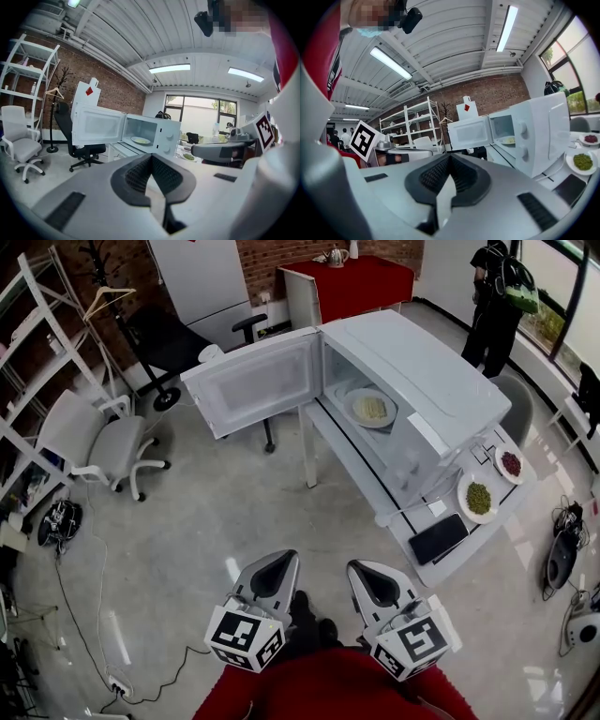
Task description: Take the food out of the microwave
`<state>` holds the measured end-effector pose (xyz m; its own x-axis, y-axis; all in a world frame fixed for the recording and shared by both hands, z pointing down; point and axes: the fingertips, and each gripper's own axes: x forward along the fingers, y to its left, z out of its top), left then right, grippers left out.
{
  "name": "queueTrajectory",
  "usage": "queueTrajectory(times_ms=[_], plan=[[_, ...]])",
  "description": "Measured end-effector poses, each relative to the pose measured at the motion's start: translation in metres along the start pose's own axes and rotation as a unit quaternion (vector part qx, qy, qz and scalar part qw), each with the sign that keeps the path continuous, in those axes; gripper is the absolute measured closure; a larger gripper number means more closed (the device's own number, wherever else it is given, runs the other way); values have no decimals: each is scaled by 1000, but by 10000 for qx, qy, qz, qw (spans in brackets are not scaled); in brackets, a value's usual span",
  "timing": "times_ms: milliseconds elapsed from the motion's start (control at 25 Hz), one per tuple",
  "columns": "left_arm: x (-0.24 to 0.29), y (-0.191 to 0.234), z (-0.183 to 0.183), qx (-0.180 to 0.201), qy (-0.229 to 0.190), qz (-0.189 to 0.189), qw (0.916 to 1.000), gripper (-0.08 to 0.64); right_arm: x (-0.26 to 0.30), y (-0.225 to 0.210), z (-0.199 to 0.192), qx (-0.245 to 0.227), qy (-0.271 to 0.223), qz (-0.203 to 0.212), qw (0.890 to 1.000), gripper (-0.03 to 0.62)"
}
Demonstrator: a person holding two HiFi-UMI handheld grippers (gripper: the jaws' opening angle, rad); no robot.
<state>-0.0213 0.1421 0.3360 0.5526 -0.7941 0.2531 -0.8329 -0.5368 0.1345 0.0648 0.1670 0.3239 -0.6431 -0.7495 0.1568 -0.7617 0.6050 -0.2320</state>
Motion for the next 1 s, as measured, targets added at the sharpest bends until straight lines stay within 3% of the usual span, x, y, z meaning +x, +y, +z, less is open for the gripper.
queueTrajectory(times_ms=[560, 1000], plan=[[68, 52, 16, -134, 79, -343, 9993, 551, 64, -36, 12, 89, 86, -260, 9996, 583], [146, 117, 33, -200, 332, -960, 9946, 551, 151, -78, 29, 266, 167, -803, 9963, 583]])
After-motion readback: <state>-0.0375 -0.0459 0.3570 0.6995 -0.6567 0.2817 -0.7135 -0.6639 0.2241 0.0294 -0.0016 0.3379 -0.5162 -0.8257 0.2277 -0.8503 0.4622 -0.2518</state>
